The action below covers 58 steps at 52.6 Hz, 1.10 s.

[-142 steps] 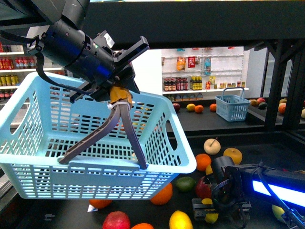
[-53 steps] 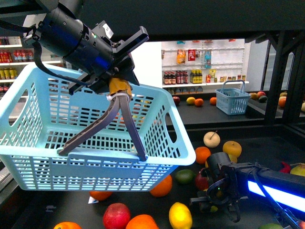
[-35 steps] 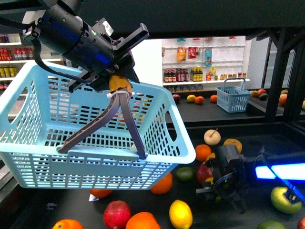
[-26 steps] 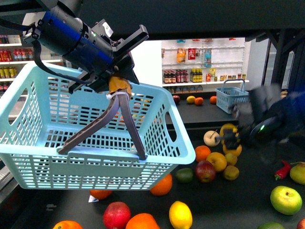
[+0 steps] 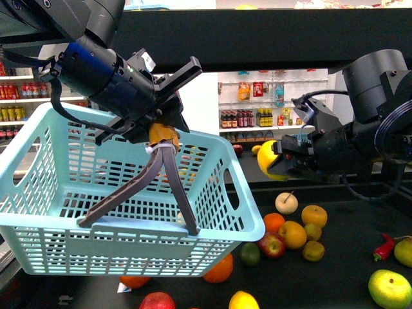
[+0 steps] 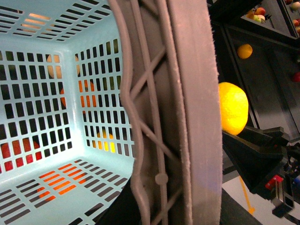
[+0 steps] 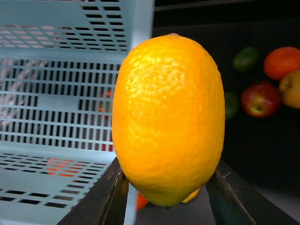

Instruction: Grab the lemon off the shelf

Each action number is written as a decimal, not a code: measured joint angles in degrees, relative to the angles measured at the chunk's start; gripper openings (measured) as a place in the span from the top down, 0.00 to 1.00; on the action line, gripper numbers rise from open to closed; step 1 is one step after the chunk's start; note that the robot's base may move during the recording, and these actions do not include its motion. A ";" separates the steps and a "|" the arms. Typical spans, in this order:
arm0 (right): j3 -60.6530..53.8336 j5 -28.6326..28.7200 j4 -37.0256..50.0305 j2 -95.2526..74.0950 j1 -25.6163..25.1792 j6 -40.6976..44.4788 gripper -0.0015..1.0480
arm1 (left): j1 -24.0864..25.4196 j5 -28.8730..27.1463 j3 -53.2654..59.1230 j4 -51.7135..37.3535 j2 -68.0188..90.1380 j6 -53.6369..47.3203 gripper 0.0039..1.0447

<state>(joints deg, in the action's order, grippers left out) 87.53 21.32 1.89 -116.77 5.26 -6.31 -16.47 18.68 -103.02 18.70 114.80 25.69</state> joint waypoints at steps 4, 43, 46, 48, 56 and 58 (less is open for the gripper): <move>0.31 0.61 0.42 0.63 1.11 -0.94 0.61 | 0.00 -0.04 0.00 0.00 0.00 0.00 0.85; 5.09 0.92 0.09 -3.54 7.85 -4.63 0.46 | 0.00 -0.04 0.00 0.00 0.00 0.00 0.85; 5.09 0.74 0.24 -3.89 7.89 -4.70 0.39 | 0.00 -0.04 0.00 0.00 0.00 0.00 0.85; 5.18 0.68 0.48 -4.09 7.91 -4.90 0.33 | 0.00 -0.04 0.00 0.00 0.00 0.00 0.85; 5.55 0.76 1.18 -4.17 7.91 -6.01 0.09 | 0.00 0.15 0.00 0.00 0.00 -0.02 0.85; 5.57 0.74 1.44 -4.17 7.89 -6.36 0.06 | 0.00 0.15 0.04 0.00 0.00 0.13 0.85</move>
<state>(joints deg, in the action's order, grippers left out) 93.10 22.06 3.33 -120.95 13.15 -12.67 -16.47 18.83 -102.98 18.70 114.80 25.82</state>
